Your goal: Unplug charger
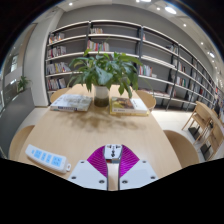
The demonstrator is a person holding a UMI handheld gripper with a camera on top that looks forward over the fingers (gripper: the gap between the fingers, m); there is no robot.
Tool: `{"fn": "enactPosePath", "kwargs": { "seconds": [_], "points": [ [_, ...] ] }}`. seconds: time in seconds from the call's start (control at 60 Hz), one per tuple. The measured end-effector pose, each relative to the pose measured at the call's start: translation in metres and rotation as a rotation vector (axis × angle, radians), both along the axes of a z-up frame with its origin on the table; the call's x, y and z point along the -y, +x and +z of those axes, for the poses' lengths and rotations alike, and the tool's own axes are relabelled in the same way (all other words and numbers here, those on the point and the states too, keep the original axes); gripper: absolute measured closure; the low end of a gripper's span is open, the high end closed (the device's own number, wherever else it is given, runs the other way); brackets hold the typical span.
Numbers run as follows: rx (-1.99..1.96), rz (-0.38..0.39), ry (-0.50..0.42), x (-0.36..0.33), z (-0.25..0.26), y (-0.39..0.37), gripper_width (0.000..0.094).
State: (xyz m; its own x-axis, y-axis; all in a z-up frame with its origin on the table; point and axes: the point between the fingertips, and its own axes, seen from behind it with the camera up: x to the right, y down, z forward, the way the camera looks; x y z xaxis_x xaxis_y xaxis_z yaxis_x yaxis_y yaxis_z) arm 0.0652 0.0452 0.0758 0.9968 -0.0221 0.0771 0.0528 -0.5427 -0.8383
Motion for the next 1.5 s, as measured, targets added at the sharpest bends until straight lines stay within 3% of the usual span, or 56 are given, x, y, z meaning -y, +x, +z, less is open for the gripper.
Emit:
{"fn": "enactPosePath", "kwargs": {
  "seconds": [0.2,0.333,0.4,0.467,0.517,0.7,0.833,1.2,1.5],
  "points": [
    [-0.051,0.002,-0.134,0.011,-0.065,0.012,0.0739],
    [-0.096,0.006,-0.147,0.007,-0.063,0.006,0.0642],
    [-0.084,0.000,-0.135,0.009,-0.047,0.011,0.0480],
    [-0.091,-0.005,-0.089,0.007,-0.023,0.009,0.0223],
    [-0.091,-0.005,-0.047,0.008,0.003,0.009,0.0145],
    [-0.082,-0.001,0.090,0.037,0.098,-0.003,0.0149],
    [-0.080,0.004,0.129,0.083,0.130,-0.016,0.0147],
    [-0.062,-0.012,0.081,0.212,0.118,-0.034,0.0143],
    [-0.036,0.006,0.064,0.251,0.123,-0.044,0.0140]
  ]
}}
